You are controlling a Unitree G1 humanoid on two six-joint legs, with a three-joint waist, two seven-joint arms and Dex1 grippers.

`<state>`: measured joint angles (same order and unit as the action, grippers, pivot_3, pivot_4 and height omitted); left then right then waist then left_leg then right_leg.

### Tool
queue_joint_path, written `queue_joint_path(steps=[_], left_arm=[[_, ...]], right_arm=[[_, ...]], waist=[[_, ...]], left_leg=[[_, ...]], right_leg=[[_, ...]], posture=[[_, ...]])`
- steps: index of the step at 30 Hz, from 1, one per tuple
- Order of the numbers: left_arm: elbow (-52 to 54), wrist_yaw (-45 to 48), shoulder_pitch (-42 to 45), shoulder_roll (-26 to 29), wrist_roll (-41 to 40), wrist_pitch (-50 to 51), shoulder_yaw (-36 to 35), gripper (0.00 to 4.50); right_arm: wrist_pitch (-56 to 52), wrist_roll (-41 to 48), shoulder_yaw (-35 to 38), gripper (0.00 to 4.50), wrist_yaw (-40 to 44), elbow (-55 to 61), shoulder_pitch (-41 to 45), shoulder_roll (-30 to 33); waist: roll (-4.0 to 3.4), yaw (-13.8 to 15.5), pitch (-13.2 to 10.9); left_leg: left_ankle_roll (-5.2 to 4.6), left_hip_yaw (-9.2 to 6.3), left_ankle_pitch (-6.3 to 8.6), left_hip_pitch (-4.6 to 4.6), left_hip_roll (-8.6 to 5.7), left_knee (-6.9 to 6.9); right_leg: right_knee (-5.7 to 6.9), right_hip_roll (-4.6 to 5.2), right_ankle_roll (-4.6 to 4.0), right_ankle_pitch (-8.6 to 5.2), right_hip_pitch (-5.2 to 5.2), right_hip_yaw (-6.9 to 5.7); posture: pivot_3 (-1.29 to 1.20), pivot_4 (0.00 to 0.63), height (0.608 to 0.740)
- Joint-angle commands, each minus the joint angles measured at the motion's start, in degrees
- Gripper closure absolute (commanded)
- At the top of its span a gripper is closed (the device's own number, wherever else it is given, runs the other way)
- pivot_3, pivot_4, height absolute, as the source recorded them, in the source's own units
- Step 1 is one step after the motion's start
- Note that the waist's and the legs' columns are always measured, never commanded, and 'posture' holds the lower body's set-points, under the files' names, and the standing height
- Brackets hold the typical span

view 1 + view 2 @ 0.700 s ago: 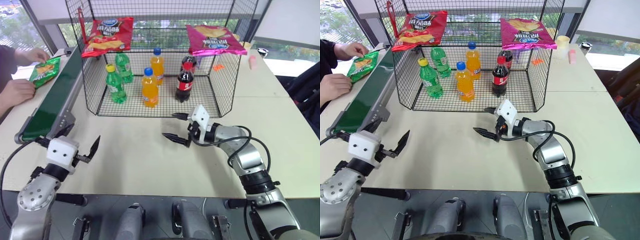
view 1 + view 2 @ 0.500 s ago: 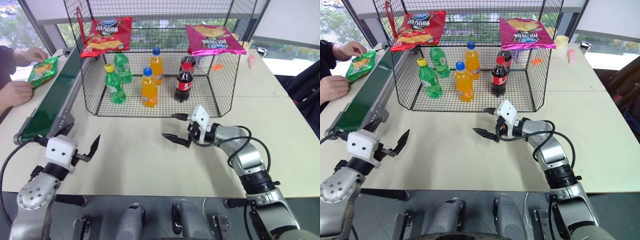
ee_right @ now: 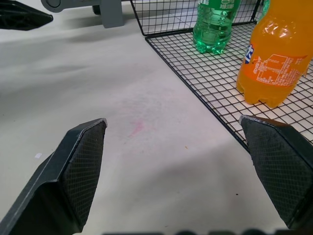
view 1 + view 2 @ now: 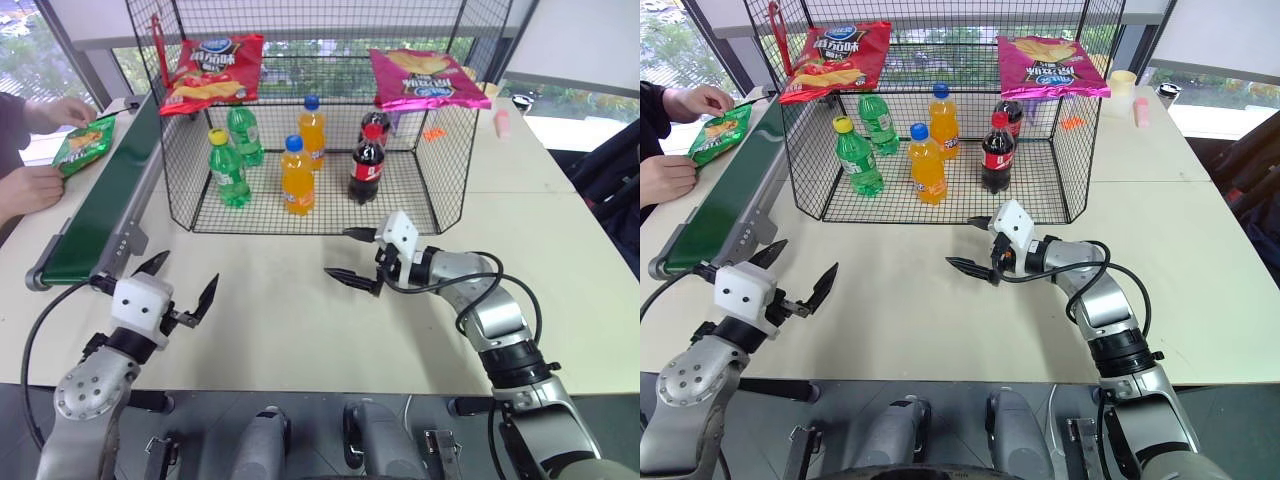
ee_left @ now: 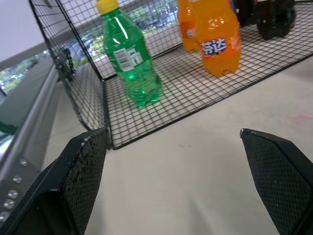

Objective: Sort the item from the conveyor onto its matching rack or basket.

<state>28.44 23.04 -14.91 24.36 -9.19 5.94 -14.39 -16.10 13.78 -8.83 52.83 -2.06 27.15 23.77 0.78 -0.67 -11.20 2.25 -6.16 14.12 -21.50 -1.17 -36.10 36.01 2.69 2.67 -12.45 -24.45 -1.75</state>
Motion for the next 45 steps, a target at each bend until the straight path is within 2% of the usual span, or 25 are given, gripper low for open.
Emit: queue_joint_path(steps=[1, 12, 20, 27, 31, 39, 45], left_arm=[[2.6, -0.7, 0.0, -0.1, 0.4, -0.1, -0.1, 0.04], [1.8, -1.1, 1.2, 0.4, 0.9, -0.1, -0.2, 0.04], [2.3, 0.1, 0.2, 4.4, 5.0, -1.4, -2.2, 0.04], [2.4, 1.9, -4.5, 10.7, 8.2, -2.9, -11.8, 0.04], [2.0, 3.8, -11.3, 14.3, 13.2, -6.5, -19.8, 0.04], [-5.4, 3.2, -20.3, 12.4, 14.8, -15.3, -32.3, 0.04], [-11.2, 3.1, -23.2, 12.3, 15.6, -21.4, -36.0, 0.04]], right_arm=[[0.1, 0.6, 0.5, 0.0, 0.4, 2.4, 1.1, 0.6], [0.5, 0.2, 0.4, 0.0, 0.7, 1.3, 1.9, 0.4], [0.9, 0.0, 0.3, 0.0, 0.6, 0.9, 2.2, 0.1], [0.3, 1.0, -0.7, 0.0, 2.0, 0.6, 3.0, -1.2], [1.2, 0.8, -2.2, 0.0, 3.3, -1.3, 4.6, -2.9], [4.2, 0.2, -3.6, 0.0, 5.7, -7.0, 8.0, -5.9], [5.6, 0.1, -3.8, 0.0, 6.4, -9.0, 9.1, -6.8]], waist=[[0.0, 0.0, 0.0], [0.0, 0.0, 0.0], [0.0, -0.1, 0.0], [0.0, -0.2, 0.0], [-0.01, -0.3, -0.1], [-0.04, -0.2, -0.1], [-0.03, -0.2, -0.1]], left_leg=[[0.0, 0.0, 0.0, 0.0, 0.0, 0.0], [0.0, 0.0, 0.0, 0.0, 0.0, 0.0], [0.0, -0.01, 0.0, 0.0, 0.0, 0.04], [0.0, 0.0, 0.0, -0.01, 0.06, 0.08], [0.01, 0.02, 0.01, -0.03, 0.1, 0.15], [0.01, -0.01, 0.02, -0.2, 0.18, 0.22], [0.01, 0.0, 0.01, -0.7, 0.14, 0.18]], right_leg=[[0.0, 0.0, 0.0, 0.0, 0.0, 0.0], [0.0, 0.0, 0.0, 0.0, 0.0, 0.0], [-0.01, -0.01, 0.0, -0.01, -0.02, 0.0], [-0.03, 0.0, -0.01, -0.01, -0.06, 0.0], [-0.11, 0.04, -0.02, -0.02, -0.11, 0.0], [-0.49, 0.1, -0.02, -0.02, -0.13, -0.03], [-0.65, 0.08, 0.0, 0.01, -0.46, -0.04]], posture=[[0.0, 0.15, 0.74], [0.0, 0.15, 0.74], [0.0, 0.15, 0.74], [0.0, 0.15, 0.74], [0.0, 0.15, 0.74], [0.0, 0.15, 0.74], [0.0, 0.15, 0.74]])
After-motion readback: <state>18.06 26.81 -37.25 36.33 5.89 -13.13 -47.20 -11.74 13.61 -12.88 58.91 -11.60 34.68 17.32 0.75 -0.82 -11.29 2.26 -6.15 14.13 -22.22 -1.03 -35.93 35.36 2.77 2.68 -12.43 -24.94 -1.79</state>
